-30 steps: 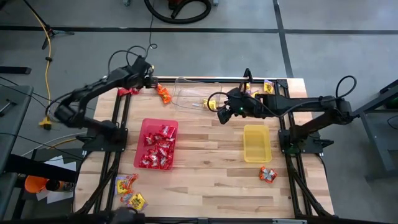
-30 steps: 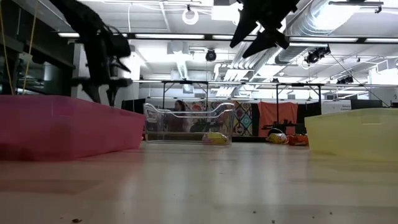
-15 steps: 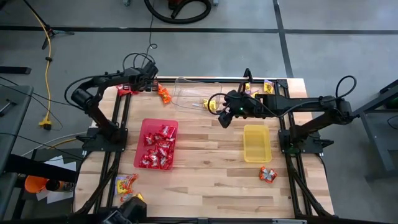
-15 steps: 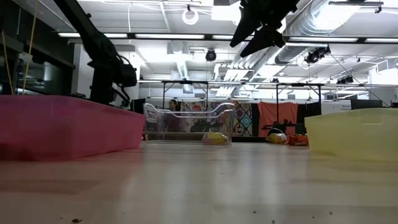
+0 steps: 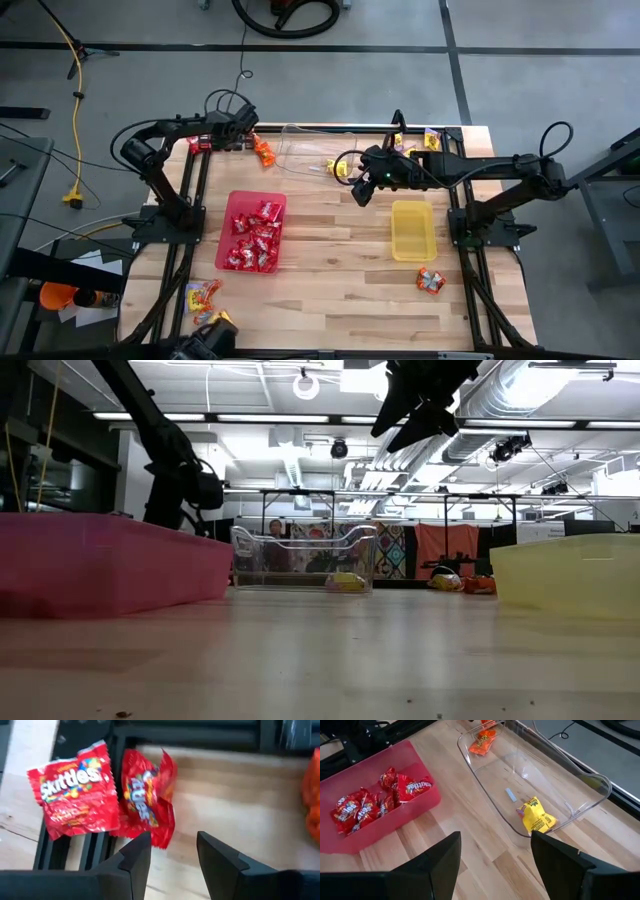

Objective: Sort candy
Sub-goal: Put the red candy into the red bin

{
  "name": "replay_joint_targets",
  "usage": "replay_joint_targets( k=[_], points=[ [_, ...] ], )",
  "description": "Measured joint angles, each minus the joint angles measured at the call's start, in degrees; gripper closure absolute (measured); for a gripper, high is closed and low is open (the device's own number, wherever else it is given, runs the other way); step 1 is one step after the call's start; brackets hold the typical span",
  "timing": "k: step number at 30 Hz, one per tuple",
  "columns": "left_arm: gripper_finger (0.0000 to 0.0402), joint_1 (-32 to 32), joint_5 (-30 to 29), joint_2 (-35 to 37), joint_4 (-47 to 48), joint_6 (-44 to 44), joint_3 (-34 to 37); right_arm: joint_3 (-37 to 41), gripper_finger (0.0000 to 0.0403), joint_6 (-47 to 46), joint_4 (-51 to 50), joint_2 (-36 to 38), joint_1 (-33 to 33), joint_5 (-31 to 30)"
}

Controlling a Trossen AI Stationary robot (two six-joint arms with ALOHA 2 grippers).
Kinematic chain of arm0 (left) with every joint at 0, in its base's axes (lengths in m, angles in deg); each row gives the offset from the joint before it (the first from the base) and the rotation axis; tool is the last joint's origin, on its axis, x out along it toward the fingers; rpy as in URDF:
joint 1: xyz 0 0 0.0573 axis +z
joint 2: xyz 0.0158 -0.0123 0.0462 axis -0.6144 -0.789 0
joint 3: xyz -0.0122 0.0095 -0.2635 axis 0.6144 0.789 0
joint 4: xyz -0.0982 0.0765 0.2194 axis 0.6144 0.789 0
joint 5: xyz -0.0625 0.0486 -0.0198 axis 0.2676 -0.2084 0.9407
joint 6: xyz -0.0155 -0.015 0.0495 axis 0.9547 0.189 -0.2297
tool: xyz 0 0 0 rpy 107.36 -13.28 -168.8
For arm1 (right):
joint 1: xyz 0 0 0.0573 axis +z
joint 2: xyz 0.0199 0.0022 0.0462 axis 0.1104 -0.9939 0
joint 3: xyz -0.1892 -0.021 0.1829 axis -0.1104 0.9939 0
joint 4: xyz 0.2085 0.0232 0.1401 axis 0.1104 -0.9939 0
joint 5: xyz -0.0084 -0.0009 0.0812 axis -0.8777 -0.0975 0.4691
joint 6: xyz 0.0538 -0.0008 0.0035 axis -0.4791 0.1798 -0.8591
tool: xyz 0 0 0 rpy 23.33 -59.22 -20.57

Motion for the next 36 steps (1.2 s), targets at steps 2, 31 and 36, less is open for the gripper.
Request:
replay_joint_targets(
  k=[2,31,36],
  points=[
    [0.0257,0.0,-1.1,-0.1,-0.5,1.2,0.0,0.0,0.0167,0.0,0.0,0.0,0.0,0.0],
    [0.0401,-3.3,-1.7,-1.8,0.8,3.1,0.0,0.1,0.0167,-4.6,-1.6,0.0,8.7,-6.4],
    [0.0401,-5.2,-2.3,5.0,0.4,-0.9,0.0,0.1,0.0167,-4.2,-1.6,0.0,8.8,-6.5]
  ],
)
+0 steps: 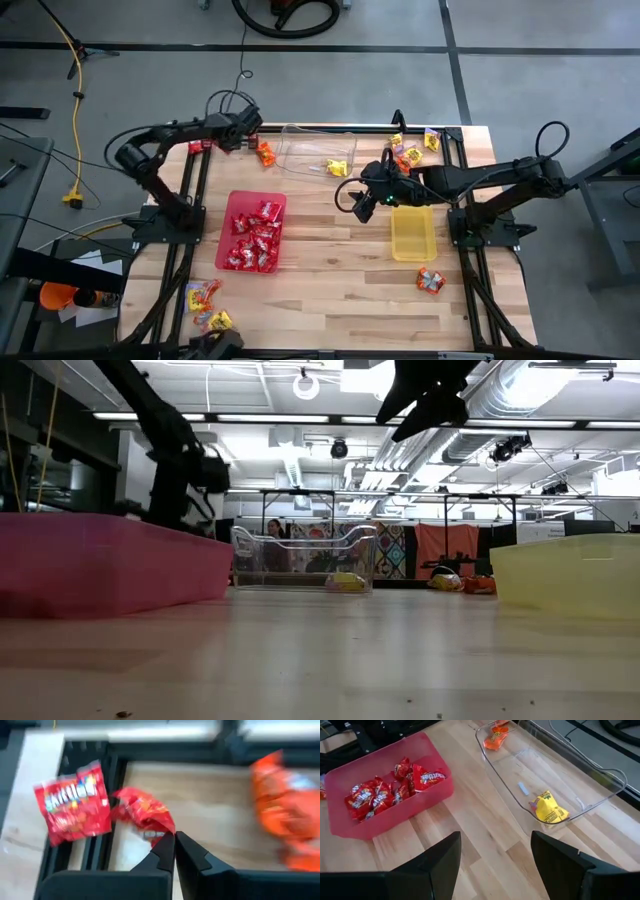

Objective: Sort candy
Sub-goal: Put the red candy into the red bin

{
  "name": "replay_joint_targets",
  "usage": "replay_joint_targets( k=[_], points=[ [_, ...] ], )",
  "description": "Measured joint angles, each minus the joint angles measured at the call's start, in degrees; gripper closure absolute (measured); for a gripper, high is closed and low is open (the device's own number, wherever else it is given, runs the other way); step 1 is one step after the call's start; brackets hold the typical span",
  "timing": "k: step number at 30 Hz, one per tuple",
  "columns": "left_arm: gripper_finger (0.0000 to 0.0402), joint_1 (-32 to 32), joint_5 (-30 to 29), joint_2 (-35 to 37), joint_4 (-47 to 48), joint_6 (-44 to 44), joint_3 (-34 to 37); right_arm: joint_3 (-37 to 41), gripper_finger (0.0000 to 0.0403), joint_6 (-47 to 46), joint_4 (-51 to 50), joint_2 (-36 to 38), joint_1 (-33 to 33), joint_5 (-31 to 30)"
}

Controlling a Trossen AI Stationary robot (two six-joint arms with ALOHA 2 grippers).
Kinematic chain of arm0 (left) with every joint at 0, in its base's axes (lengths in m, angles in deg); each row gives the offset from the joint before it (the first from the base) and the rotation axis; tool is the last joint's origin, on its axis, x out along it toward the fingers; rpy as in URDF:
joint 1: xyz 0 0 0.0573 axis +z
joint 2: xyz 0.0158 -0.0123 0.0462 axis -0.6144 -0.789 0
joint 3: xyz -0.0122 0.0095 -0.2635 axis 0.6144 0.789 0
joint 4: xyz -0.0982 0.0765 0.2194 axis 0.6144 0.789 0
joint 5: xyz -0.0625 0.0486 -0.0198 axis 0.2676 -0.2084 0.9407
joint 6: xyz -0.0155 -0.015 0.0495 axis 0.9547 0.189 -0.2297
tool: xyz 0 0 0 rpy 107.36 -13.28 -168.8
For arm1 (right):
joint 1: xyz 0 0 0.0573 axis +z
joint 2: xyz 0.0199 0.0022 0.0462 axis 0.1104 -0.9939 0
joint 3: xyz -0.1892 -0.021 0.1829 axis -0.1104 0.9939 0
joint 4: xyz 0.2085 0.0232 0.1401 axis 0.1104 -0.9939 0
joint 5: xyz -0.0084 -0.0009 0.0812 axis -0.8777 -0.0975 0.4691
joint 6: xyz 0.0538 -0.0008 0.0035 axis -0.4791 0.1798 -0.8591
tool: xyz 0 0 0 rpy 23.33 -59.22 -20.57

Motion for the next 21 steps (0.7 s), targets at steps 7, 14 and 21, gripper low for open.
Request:
replay_joint_targets(
  k=[7,14,21],
  points=[
    [0.0401,-5.2,-2.5,13.6,0.4,-2.6,0.0,0.0,0.0167,1.6,0.0,0.0,0.0,-0.3],
    [0.0401,-13.9,2.1,26.2,5.3,-3.7,0.0,0.0,0.0167,1.8,0.0,0.0,-0.1,-0.3],
    [0.0401,-30.8,21.0,35.2,10.8,-10.2,0.0,0.0,0.0167,3.4,0.0,0.0,-0.5,-0.3]
  ],
)
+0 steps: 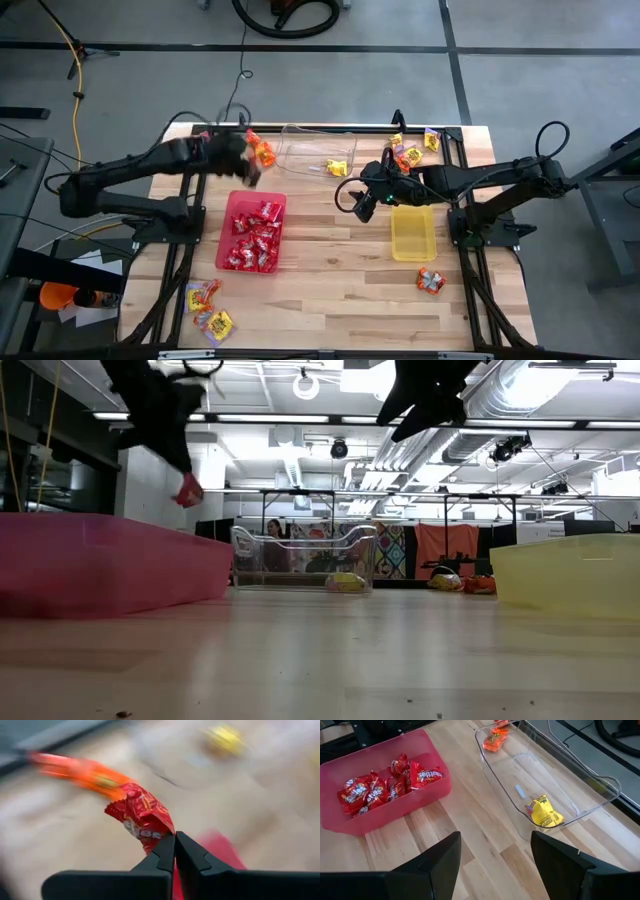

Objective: Sort candy
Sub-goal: Put the red candy into the red bin

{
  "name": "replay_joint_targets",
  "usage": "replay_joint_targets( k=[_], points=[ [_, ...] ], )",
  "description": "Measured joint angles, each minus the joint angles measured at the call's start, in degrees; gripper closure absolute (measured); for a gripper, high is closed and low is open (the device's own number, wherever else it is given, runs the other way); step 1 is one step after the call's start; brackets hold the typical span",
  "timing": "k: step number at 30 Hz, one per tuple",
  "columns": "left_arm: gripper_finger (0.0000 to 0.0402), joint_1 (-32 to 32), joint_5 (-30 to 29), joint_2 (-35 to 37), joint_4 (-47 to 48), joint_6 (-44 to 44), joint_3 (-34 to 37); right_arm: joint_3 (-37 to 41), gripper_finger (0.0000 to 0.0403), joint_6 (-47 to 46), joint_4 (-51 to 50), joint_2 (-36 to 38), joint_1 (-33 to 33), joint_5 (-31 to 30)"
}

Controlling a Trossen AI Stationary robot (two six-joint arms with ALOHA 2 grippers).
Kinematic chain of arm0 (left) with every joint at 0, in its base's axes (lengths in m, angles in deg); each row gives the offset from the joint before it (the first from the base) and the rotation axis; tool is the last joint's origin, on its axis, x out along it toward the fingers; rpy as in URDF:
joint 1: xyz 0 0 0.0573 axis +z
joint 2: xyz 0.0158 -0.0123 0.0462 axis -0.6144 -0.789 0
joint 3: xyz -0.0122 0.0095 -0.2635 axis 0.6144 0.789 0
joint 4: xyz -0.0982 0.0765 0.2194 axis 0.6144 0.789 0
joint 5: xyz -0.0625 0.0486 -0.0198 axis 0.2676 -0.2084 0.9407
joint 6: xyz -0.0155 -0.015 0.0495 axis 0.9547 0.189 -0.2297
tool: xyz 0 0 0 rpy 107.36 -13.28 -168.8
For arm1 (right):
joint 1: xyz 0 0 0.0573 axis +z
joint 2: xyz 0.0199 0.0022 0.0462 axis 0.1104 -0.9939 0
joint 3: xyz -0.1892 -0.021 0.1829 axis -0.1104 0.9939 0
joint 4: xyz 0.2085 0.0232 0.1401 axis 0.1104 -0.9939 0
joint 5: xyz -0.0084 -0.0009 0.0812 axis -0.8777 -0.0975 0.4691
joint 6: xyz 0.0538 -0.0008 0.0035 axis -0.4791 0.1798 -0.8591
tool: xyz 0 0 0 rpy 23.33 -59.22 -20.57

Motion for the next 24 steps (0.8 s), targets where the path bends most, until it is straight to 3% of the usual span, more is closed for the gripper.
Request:
replay_joint_targets(
  k=[5,11,17,24],
  points=[
    [0.0401,-16.9,7.4,1.7,4.0,0.8,0.0,0.0,0.0167,0.5,0.0,0.0,-1.0,-0.1],
    [0.0401,-31.2,5.5,1.7,9.6,8.6,0.0,0.0,0.0167,0.7,1.5,0.0,-2.7,-0.8],
    [0.0401,-34.7,5.3,1.7,9.4,11.8,0.0,0.0,0.0167,0.7,4.7,0.0,-4.3,-2.3],
    [0.038,-33.1,5.4,1.6,9.4,12.4,0.0,0.0,0.0167,1.1,5.2,0.0,-5.4,-2.2]
  ],
)
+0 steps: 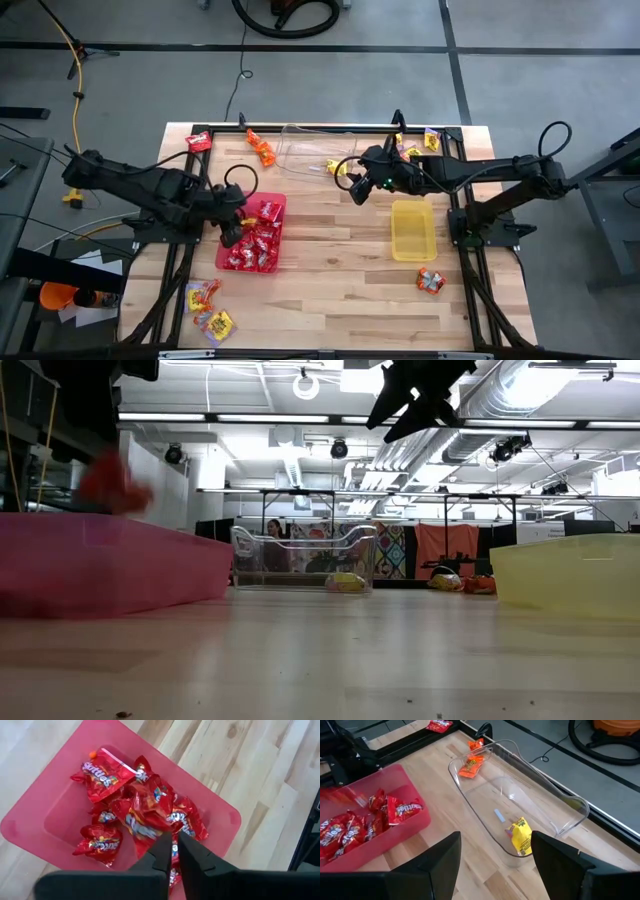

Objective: Sort candy
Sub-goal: Put the red candy into the red bin

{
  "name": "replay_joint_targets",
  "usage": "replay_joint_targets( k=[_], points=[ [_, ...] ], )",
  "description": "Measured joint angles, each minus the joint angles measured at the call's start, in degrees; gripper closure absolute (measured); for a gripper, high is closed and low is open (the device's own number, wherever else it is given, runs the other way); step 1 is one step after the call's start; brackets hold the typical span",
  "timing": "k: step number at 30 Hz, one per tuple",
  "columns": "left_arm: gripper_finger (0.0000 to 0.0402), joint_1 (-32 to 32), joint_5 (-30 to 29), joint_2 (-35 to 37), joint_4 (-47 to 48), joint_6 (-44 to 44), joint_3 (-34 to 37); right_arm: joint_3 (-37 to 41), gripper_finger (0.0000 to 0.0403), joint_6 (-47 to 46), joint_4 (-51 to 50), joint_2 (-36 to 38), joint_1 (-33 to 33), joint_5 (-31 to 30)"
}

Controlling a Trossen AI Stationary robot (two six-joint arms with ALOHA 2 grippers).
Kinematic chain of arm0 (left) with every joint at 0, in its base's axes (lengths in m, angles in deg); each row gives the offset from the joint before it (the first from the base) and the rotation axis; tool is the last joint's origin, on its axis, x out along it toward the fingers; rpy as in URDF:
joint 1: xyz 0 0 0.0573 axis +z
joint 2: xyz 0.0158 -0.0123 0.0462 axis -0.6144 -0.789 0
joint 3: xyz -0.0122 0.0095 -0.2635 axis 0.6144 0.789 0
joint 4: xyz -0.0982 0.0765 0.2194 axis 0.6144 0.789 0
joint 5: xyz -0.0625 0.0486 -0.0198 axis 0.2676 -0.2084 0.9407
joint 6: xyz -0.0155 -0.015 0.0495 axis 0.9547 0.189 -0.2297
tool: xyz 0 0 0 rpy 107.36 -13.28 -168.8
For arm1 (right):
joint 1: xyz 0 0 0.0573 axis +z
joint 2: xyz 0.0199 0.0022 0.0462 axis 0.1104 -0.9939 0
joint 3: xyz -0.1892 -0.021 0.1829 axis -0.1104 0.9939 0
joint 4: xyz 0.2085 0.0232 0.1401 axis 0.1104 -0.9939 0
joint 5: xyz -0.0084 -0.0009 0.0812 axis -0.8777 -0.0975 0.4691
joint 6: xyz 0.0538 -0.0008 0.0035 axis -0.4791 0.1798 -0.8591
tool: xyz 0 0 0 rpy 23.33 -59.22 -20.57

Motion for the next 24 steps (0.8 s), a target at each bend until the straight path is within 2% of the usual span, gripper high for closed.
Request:
replay_joint_targets(
  k=[9,13,17,22,24],
  points=[
    [0.0274,3.0,2.5,0.0,-0.9,0.4,0.0,0.0,0.0167,0.8,0.0,0.0,-0.1,0.0],
    [0.0227,8.8,1.7,0.0,-4.1,-0.5,0.0,0.0,0.0167,1.5,0.0,0.0,-0.3,-0.1],
    [0.02,22.0,-4.7,-1.7,-4.7,-5.4,-2.3,0.0,0.0167,1.5,0.0,0.0,-1.5,-0.1],
    [0.0197,43.5,-18.7,-8.2,-6.8,-13.6,-6.7,0.0,0.0167,1.4,0.8,0.0,-3.5,0.2],
    [0.0197,51.2,-21.5,-11.9,-8.8,-15.3,-6.7,0.0,0.0167,1.0,1.1,0.0,-4.2,0.8]
  ],
)
